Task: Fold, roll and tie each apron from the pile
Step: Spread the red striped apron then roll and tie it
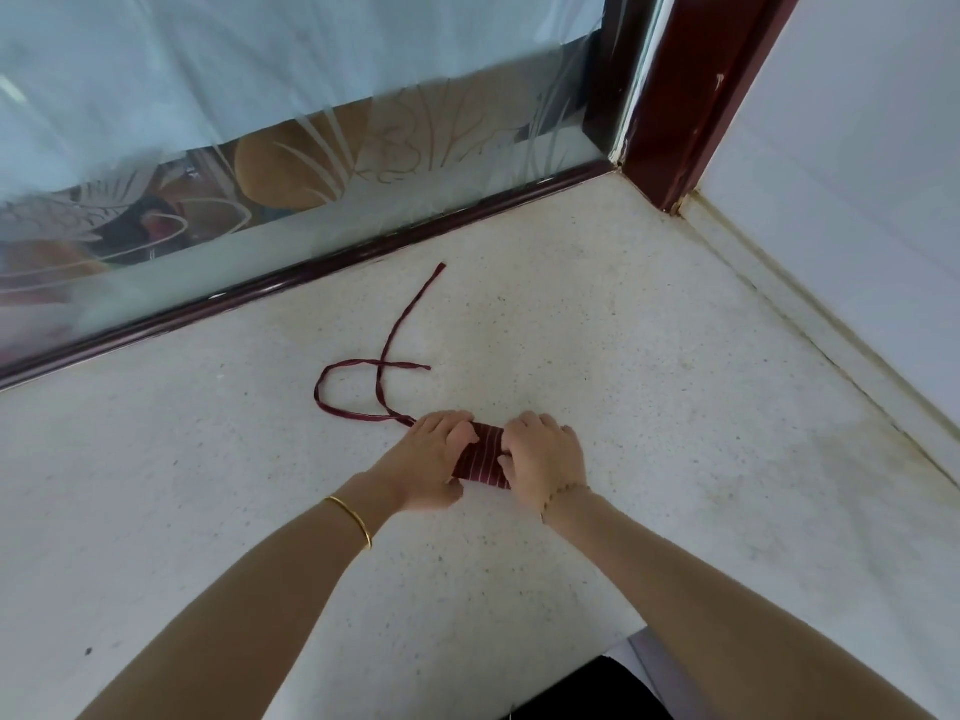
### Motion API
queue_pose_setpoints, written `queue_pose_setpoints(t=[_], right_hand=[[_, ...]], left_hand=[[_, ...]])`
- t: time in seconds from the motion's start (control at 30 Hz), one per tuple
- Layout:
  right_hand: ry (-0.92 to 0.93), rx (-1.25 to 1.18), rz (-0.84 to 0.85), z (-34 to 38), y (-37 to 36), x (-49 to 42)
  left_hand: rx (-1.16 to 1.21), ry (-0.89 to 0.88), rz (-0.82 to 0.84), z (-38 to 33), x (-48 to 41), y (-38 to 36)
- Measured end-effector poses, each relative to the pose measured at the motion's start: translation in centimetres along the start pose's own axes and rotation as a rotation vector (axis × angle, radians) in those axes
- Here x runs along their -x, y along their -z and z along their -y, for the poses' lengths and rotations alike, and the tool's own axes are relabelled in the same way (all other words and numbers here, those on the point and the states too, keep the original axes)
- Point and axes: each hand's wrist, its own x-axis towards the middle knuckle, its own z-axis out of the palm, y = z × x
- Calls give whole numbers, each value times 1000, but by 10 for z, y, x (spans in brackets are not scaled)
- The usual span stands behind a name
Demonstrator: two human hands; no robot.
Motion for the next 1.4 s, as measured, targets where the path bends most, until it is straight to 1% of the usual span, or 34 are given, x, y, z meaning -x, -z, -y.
queue_pose_setpoints(t=[0.07, 0.13, 0.2, 0.23, 0.27, 0.37, 0.5, 0.57, 0.67, 0.77, 0.87, 0.97, 1.07, 1.1, 1.17, 1.23, 1.27, 1.33, 1.4], right_hand=[[-92, -59, 216, 0, 10, -14], [-110, -19, 386, 1, 12, -25], [-83, 54, 480, 9, 7, -28], [-78, 43, 495, 14, 0, -27], [-90, 2, 492, 20, -6, -26], [-166, -171, 413, 27, -19, -18], [-160, -322, 355, 14, -21, -11], [-135, -401, 314, 7, -15, -6], [-92, -482, 260, -2, -2, -2], [-45, -582, 255, -8, 13, -3], [-41, -805, 300, -13, 26, -4], [-85, -1096, 348, -17, 35, -4], [-112, -1414, 378, -17, 39, -7], [-105, -1504, 376, -15, 39, -9], [-123, -1626, 337, -11, 41, -12], [-188, -1682, 267, -9, 44, -16], [-221, -1684, 231, -9, 45, -17], [-263, -1622, 164, -9, 47, -20], [-278, -1482, 91, -6, 47, -24]], left_hand=[[184, 89, 32, 1, 5, 6], [308, 153, 18, 1, 10, 7], [365, 194, 20, 0, 13, 8], [389, 228, 25, -1, 16, 7], [414, 271, 21, 0, 19, 7], [466, 390, -22, 4, 27, 10], [431, 469, -140, 16, 31, 20], [411, 454, -201, 19, 27, 26], [365, 386, -251, 20, 16, 36], [418, 356, -293, 12, 3, 52], [603, 390, -227, 3, -8, 71], [939, 465, -165, -4, -9, 79], [1217, 457, -119, -13, -7, 76], [1273, 442, -125, -19, -8, 73], [1325, 436, -196, -32, -11, 70], [1339, 513, -305, -42, -14, 70], [1345, 566, -325, -43, -15, 70], [1355, 633, -288, -43, -15, 71], [1393, 634, -237, -42, -14, 71]])
